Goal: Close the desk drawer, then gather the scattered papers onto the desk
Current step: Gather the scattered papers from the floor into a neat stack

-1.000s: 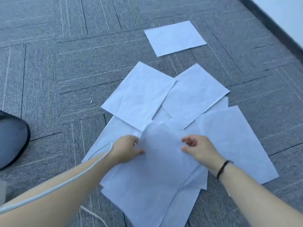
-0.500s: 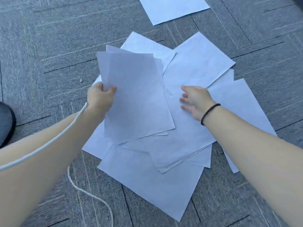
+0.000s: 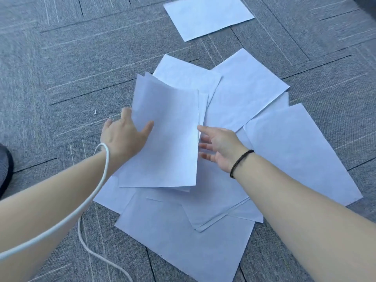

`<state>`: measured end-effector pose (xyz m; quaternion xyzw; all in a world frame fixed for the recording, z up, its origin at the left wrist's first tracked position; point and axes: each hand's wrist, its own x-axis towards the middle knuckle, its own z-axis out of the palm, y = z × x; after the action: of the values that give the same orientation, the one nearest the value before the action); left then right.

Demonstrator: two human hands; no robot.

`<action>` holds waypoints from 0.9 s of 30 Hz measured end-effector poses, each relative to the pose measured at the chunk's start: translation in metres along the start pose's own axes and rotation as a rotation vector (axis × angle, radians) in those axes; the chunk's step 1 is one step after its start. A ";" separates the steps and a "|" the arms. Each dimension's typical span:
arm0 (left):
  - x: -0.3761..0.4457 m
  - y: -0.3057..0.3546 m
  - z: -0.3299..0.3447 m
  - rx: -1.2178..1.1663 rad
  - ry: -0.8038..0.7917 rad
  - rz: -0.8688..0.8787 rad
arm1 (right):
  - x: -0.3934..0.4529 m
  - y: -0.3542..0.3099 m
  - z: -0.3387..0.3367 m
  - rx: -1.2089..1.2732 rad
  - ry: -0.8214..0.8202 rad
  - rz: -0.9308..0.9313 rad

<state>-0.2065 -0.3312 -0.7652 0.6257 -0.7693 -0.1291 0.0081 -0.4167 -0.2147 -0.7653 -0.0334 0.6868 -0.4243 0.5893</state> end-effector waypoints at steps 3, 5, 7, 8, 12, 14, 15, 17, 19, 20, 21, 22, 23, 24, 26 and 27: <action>-0.008 0.010 -0.006 -0.137 -0.061 -0.054 | 0.002 0.004 0.001 -0.111 0.007 -0.002; -0.001 0.010 -0.006 -0.323 -0.177 -0.135 | 0.005 0.006 0.005 -0.139 -0.012 0.032; 0.009 0.008 -0.006 -0.505 -0.211 -0.207 | 0.010 0.001 0.011 -0.184 -0.028 0.038; 0.014 0.009 -0.007 -0.582 -0.194 -0.243 | 0.012 -0.003 0.016 -0.213 -0.014 0.002; 0.040 0.013 -0.016 -0.883 -0.177 -0.346 | 0.035 -0.026 0.026 -0.294 0.181 -0.195; 0.052 0.016 -0.017 -0.958 -0.235 -0.379 | 0.038 -0.036 0.030 -0.275 0.190 -0.215; 0.056 0.017 -0.016 -0.952 -0.252 -0.384 | 0.035 -0.038 0.030 -0.240 0.185 -0.194; 0.057 0.019 -0.011 -0.838 -0.276 -0.365 | 0.035 -0.033 0.024 -0.124 0.225 -0.164; 0.052 0.025 -0.007 -0.715 -0.285 -0.316 | 0.034 -0.023 0.002 -0.022 0.399 -0.190; 0.049 0.028 -0.006 -0.692 -0.285 -0.300 | 0.034 -0.020 -0.013 -0.023 0.503 -0.209; 0.047 0.032 -0.005 -0.680 -0.282 -0.287 | 0.034 -0.023 -0.028 -0.015 0.603 -0.203; 0.047 0.037 -0.003 -0.672 -0.279 -0.269 | 0.035 -0.028 -0.042 -0.005 0.684 -0.186; 0.048 0.044 -0.002 -0.667 -0.282 -0.247 | 0.039 -0.035 -0.056 0.034 0.708 -0.163; 0.049 0.050 0.000 -0.672 -0.290 -0.219 | 0.038 -0.046 -0.064 0.121 0.674 -0.137; 0.050 0.066 0.002 -0.703 -0.331 -0.167 | 0.038 -0.067 -0.078 0.275 0.586 -0.120; 0.049 0.074 0.004 -0.709 -0.354 -0.140 | 0.036 -0.078 -0.075 0.220 0.535 -0.129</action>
<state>-0.2889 -0.3641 -0.7608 0.6033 -0.6220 -0.4924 0.0821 -0.5260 -0.2430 -0.7488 0.1002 0.7640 -0.5264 0.3593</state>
